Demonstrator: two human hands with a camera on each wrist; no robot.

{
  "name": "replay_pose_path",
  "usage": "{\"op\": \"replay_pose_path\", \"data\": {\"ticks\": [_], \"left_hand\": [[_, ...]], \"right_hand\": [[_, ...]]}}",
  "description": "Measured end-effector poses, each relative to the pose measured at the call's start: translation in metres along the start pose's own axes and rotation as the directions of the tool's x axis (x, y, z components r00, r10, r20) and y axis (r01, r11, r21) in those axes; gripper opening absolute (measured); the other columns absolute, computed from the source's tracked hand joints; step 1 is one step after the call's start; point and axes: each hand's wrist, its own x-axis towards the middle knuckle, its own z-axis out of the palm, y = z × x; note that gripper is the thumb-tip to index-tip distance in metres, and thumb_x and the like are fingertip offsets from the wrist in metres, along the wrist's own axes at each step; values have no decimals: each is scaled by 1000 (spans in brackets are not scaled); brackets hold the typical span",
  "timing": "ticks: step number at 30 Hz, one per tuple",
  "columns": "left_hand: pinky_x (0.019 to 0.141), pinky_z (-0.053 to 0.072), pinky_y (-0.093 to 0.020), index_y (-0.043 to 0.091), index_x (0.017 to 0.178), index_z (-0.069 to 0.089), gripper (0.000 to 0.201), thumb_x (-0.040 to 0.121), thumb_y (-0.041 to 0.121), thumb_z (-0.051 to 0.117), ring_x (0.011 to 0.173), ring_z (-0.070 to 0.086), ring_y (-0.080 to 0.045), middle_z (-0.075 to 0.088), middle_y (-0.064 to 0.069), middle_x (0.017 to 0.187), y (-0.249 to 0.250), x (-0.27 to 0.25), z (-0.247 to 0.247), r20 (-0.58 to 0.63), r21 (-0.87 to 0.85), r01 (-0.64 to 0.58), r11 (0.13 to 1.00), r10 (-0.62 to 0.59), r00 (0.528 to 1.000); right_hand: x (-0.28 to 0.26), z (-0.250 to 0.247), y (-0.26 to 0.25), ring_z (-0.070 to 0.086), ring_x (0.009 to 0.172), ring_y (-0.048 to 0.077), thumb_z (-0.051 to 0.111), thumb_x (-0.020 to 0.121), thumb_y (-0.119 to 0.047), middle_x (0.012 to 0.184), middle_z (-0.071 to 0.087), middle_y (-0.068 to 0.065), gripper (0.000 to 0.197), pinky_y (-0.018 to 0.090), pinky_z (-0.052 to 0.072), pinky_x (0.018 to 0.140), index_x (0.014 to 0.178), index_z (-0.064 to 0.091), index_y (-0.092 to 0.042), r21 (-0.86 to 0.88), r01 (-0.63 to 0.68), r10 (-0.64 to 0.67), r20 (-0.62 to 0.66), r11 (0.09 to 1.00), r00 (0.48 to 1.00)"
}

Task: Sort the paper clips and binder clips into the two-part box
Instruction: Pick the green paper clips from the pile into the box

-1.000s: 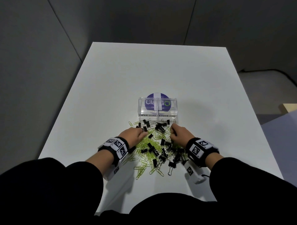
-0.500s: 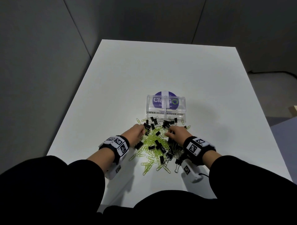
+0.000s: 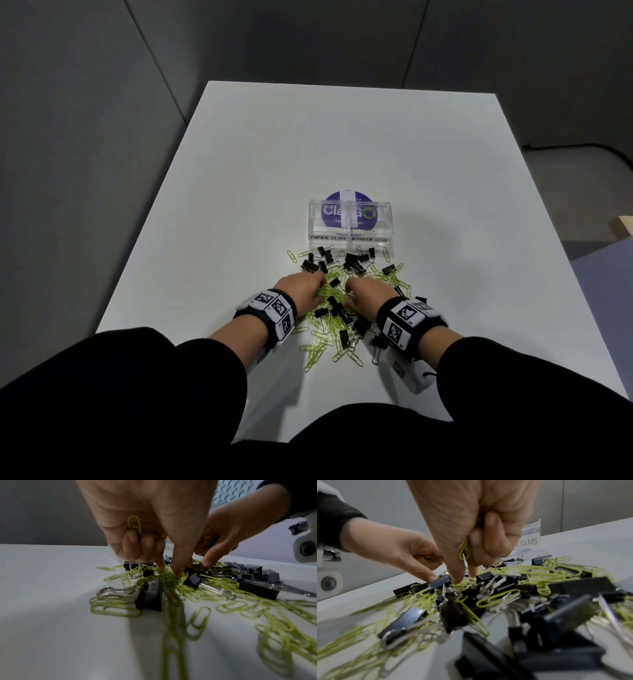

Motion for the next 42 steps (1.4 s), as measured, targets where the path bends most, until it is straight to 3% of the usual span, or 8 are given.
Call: {"op": "replay_pose_path", "data": {"ticks": [15, 20, 24, 26, 30, 34, 37, 42], "left_hand": [[82, 47, -34, 8, 112, 55, 28, 92, 26, 55, 100, 57, -27, 51, -9, 116, 5, 3, 6, -90, 46, -9, 999, 13, 996], [78, 46, -30, 10, 110, 58, 25, 91, 25, 55, 97, 57, -26, 47, -7, 120, 2, -3, 0, -124, -42, -16, 999, 11, 992], [79, 44, -28, 10, 104, 57, 22, 90, 27, 58, 94, 56, -21, 58, -7, 113, -3, -7, -10, -95, -161, 15, 987, -31, 995], [78, 43, -26, 9, 104, 57, 24, 90, 28, 59, 87, 54, -17, 62, -7, 109, -4, -10, -15, -70, -215, 36, 976, -52, 996], [85, 47, -24, 9, 110, 59, 26, 90, 27, 58, 97, 60, -18, 64, -6, 113, -6, -14, -24, -87, -282, 15, 959, -41, 995], [87, 46, -21, 10, 111, 61, 25, 92, 26, 55, 98, 61, -16, 66, -5, 113, -10, -17, -40, -162, -304, -52, 951, 3, 987], [85, 46, -19, 11, 109, 62, 23, 93, 25, 53, 89, 58, -11, 66, -4, 109, -13, -14, -64, -224, -311, -91, 946, 20, 974], [82, 43, -26, 8, 105, 64, 24, 92, 26, 55, 93, 59, -19, 66, -7, 105, -24, 3, -112, -348, -242, -95, 965, 5, 938]], "right_hand": [[-9, -3, 8, 59, 86, 25, 47, 96, -28, 102, 65, 11, 26, 34, 48, 78, 109, 50, -6, -18, 29, -27, 62, 999, 998], [-14, -3, 14, 53, 75, 18, 42, 97, -18, 75, 57, -4, 12, 17, 33, 56, 87, 50, -18, 38, 53, -54, 24, 998, 998], [-18, -13, 21, 51, 77, 17, 41, 98, -26, 89, 59, 7, 25, 18, 35, 62, 104, 54, -6, 103, 75, -73, -22, 992, 997], [-20, -17, 22, 50, 77, 16, 41, 98, -28, 87, 56, 6, 28, 19, 36, 59, 105, 54, -4, 148, 77, -74, -24, 986, 997], [-19, -24, 23, 60, 86, 25, 42, 98, -28, 100, 66, 12, 28, 33, 48, 78, 105, 55, -5, 188, 77, -71, -38, 979, 997], [-17, -48, 16, 60, 82, 23, 42, 98, -26, 101, 65, 13, 26, 31, 52, 81, 104, 55, -5, 233, 107, -88, -91, 966, 992], [-2, -79, 8, 62, 84, 22, 41, 98, -25, 102, 65, 11, 26, 23, 49, 79, 108, 55, -6, 243, 111, -67, -184, 963, 981], [53, -121, -11, 51, 76, 24, 38, 99, -18, 95, 63, 14, 24, 32, 40, 68, 104, 55, -2, 56, 30, -15, -257, 998, 966]]}}
